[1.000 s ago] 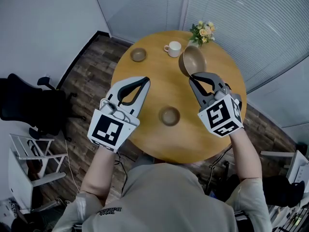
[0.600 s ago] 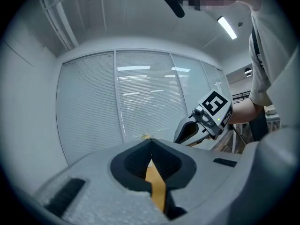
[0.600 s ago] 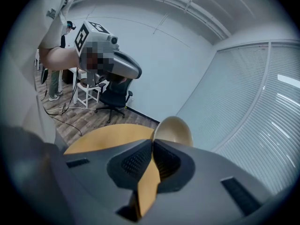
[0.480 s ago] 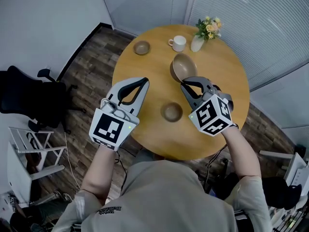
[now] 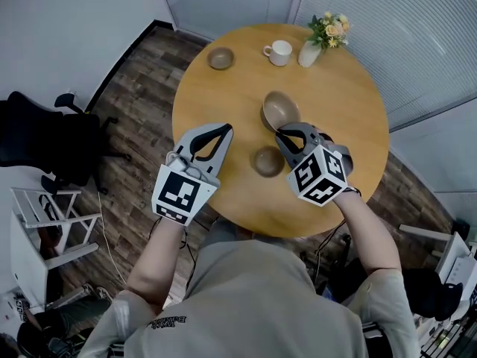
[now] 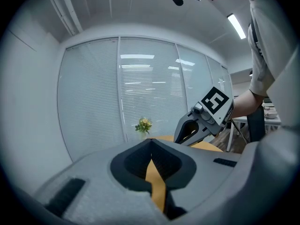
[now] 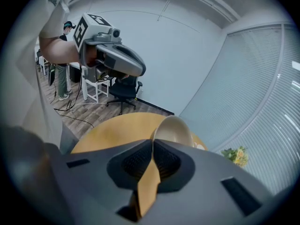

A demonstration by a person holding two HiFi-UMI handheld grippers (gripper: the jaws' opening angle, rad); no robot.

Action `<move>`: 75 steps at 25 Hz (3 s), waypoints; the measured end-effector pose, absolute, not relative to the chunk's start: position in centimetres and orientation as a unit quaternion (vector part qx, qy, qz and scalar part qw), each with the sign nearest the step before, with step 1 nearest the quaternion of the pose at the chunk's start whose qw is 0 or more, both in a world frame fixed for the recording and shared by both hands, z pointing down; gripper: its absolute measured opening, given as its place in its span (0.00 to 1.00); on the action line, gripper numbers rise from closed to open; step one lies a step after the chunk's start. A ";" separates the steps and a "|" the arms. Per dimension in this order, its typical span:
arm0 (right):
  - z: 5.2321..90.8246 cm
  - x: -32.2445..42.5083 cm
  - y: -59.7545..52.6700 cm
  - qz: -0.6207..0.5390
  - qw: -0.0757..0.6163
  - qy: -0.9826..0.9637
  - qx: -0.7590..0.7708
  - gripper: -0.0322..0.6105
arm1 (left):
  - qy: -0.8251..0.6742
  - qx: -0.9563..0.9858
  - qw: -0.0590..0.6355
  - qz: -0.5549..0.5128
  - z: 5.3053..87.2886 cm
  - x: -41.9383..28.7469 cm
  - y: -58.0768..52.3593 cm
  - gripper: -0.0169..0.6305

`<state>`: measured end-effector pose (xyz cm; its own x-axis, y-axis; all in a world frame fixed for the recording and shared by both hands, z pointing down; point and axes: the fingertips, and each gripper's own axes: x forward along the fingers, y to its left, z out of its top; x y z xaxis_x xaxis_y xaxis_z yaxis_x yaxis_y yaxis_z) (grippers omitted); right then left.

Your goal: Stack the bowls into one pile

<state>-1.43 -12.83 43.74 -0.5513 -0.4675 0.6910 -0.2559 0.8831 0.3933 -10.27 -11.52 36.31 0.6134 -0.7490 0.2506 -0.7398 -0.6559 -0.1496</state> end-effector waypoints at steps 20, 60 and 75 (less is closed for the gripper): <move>57.3 -1.5 -7.5 -0.025 0.504 -0.853 0.133 0.11 | 0.394 -0.894 -0.055 -0.207 46.2 -10.3 -10.9 0.06; 64.4 -1.0 -2.6 0.138 0.494 -0.851 0.114 0.11 | 0.361 -0.890 -0.106 -0.257 51.4 -9.6 -8.8 0.06; 48.9 2.9 -11.7 0.112 0.300 -0.894 0.313 0.11 | 0.360 -0.909 0.001 -0.210 41.2 -8.0 -12.8 0.06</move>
